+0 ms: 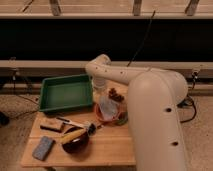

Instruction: Wipe table surface with towel

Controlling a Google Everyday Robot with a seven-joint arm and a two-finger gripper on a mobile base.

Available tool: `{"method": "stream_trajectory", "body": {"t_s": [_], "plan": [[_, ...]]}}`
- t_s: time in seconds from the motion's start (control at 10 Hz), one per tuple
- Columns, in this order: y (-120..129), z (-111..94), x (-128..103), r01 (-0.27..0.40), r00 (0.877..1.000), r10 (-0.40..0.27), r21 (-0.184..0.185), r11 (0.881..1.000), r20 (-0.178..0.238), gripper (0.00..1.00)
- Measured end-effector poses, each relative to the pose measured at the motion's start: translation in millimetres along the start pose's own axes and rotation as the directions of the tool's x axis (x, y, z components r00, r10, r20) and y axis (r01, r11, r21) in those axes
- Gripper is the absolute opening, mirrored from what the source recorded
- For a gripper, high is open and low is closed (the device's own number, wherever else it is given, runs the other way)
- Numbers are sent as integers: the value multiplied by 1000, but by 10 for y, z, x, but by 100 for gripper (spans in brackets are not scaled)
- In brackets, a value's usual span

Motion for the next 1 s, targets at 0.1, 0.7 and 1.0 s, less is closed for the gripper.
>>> {"method": "stream_trajectory", "body": {"t_s": [0.1,0.7,1.0], "plan": [[-11,27,-5,3,1000,-3,1,1000,5,62],[-11,100,-127,-1,1000,1,1,1000,12,24],[28,5,-179,-18,1000,17,-14,1000,-19,0]]}}
